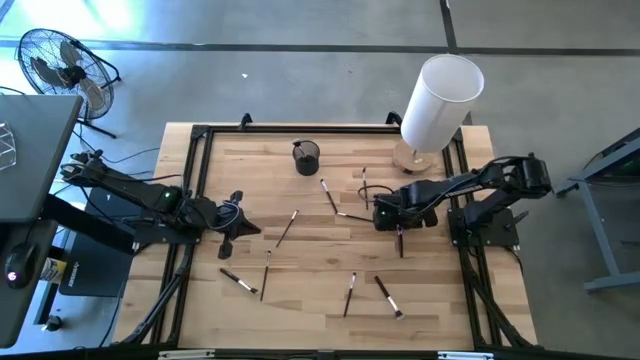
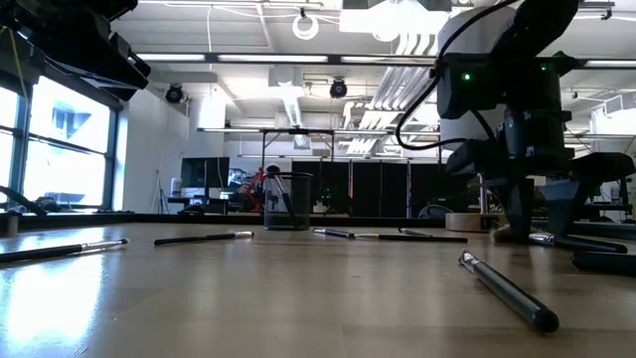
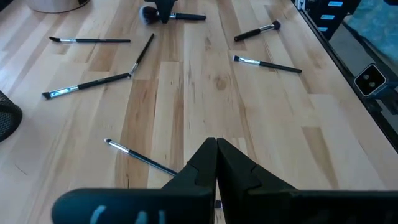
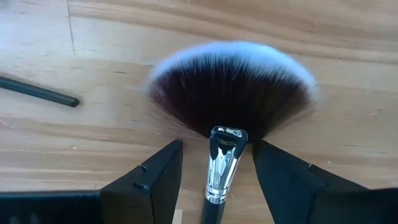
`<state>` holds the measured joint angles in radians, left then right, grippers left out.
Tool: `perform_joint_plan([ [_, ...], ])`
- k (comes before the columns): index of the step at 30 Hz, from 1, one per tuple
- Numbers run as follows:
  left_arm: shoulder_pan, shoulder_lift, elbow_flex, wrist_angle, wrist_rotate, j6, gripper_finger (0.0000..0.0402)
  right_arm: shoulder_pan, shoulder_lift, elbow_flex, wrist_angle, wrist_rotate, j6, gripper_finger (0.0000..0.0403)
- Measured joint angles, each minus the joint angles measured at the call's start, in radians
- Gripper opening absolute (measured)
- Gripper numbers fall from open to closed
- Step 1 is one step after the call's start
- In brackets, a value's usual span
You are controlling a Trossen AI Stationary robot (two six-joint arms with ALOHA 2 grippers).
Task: Put items in baskets/containers
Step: Put the highlighter brush into the pen holder
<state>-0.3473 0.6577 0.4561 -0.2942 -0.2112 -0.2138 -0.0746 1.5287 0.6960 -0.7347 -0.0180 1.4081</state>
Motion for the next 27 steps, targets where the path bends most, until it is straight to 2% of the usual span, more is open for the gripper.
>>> perform_joint_plan([
  [7, 0.0, 0.0, 0.0, 0.0, 0.001, 0.0, 0.0, -0.039, 0.001, -0.001, -0.003, -0.006, -0.045, 0.0193],
  [23, 0.0, 0.0, 0.0, 0.0, 0.003, 0.0, 0.0, -0.082, 0.003, -0.003, -0.005, 0.053, -0.144, 0.0188],
  [27, 0.0, 0.0, 0.0, 0.0, 0.004, 0.0, 0.0, -0.081, 0.003, -0.003, 0.007, 0.062, -0.238, 0.0163],
])
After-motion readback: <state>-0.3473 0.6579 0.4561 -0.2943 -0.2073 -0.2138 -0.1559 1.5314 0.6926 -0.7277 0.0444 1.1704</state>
